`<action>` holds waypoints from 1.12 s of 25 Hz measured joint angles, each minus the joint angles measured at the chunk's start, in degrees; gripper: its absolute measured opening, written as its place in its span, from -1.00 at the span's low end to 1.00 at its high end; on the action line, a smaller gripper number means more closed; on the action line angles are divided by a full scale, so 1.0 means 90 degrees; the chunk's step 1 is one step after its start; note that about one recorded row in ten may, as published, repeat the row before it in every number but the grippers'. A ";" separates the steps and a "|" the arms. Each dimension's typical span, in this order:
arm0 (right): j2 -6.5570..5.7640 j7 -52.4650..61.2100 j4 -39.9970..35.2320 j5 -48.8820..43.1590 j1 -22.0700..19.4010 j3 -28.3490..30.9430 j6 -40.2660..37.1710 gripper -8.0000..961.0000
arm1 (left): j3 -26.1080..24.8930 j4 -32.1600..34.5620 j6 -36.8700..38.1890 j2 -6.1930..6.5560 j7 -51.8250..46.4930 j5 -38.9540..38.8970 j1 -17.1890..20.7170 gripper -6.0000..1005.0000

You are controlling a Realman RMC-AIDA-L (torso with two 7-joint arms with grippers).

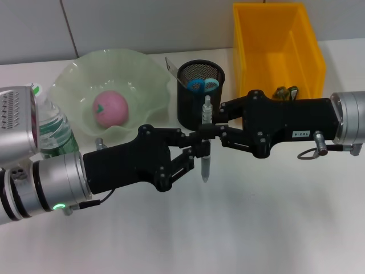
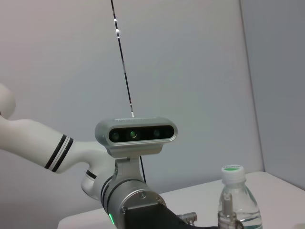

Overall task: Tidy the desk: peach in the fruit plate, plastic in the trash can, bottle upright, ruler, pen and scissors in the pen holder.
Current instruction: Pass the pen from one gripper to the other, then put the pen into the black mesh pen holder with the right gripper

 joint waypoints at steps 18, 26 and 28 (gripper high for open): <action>-0.0030 -0.0012 -0.0001 0.0018 -0.0005 0.0033 -0.0011 -0.62 | 0.0000 0.0000 -0.0011 0.0004 -0.0115 0.0028 0.0013 0.29; -0.0051 -0.0011 -0.0017 0.0155 -0.0089 0.0066 -0.0018 -0.62 | 0.0000 0.0001 -0.0024 0.0011 -0.0132 0.0050 0.0027 0.62; -0.0093 -0.0011 -0.0040 0.0338 -0.0162 0.0093 -0.0017 -0.62 | 0.0000 0.0001 -0.0079 0.0023 -0.0129 0.0055 0.0099 0.66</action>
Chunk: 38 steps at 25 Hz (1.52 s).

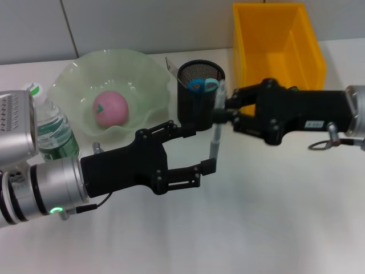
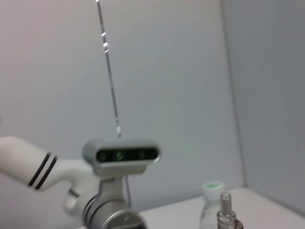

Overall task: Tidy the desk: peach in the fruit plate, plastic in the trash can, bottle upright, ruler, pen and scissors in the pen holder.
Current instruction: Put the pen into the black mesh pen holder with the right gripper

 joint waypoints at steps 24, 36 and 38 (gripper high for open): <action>0.0025 0.0141 0.0222 0.0816 0.0818 0.0343 0.3147 -0.62 | 0.0170 -0.0168 -0.0750 0.0007 0.0485 -0.0038 0.0637 0.71; 0.0107 0.0062 0.0503 0.0844 0.0966 -0.0373 0.4051 -0.62 | 0.0166 -0.0136 -0.0715 0.0036 0.0480 -0.0041 0.0654 0.71; 0.0112 -0.0003 0.0608 0.0847 0.1023 -0.0378 0.4154 -0.62 | 0.0165 -0.0128 -0.0710 0.0041 0.0472 -0.0041 0.0654 0.71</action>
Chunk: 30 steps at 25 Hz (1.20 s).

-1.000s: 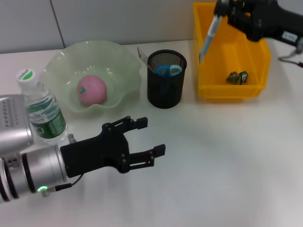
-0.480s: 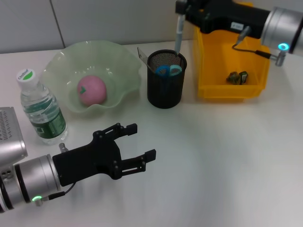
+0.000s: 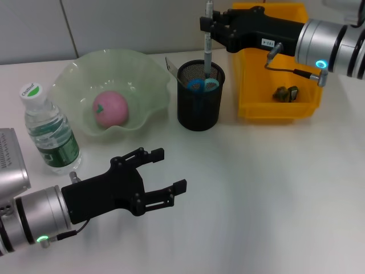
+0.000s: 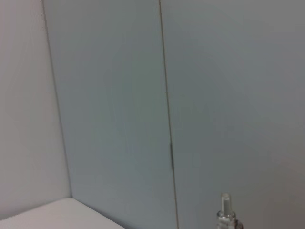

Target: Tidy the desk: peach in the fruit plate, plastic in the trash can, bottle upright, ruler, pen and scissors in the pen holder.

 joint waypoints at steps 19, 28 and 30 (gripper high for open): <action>0.0035 -0.0221 0.0440 0.0014 0.0225 -0.0252 0.0608 -0.58 | -0.0009 0.0011 0.0020 0.0045 -0.0047 0.0037 -0.0034 0.71; 0.0047 -0.0209 0.0428 0.0139 0.0150 -0.0251 0.0534 0.02 | -0.0009 0.0022 0.0016 0.0043 -0.0043 0.0040 -0.0023 0.71; 0.0050 -0.0211 0.0316 0.0413 0.0023 -0.0235 0.0369 0.28 | -0.0013 0.0031 0.0018 0.0043 -0.0043 0.0028 -0.0024 0.71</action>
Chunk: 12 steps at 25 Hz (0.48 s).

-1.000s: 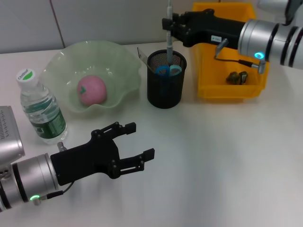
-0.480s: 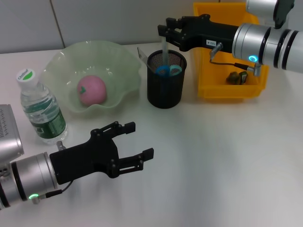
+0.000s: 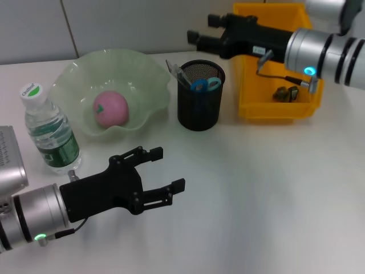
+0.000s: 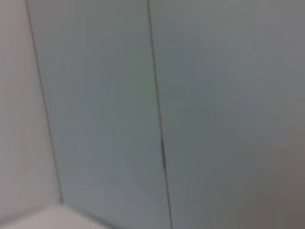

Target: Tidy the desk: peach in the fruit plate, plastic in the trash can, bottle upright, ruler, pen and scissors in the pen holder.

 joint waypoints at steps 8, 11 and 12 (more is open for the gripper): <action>-0.0063 0.0507 -0.0712 0.0840 -0.1002 -0.0020 -0.1894 0.49 | -0.0258 0.0094 0.0058 0.0041 -0.0146 -0.0006 0.0104 0.71; -0.0046 0.0807 -0.0788 0.0806 -0.1461 -0.0029 -0.2793 0.52 | -0.0282 0.0097 0.0078 0.0070 -0.0168 0.0004 0.0116 0.71; -0.0050 0.0868 -0.0725 0.0790 -0.1630 -0.0032 -0.3086 0.53 | -0.0307 0.0101 0.0152 0.0171 -0.0303 0.0016 0.0125 0.71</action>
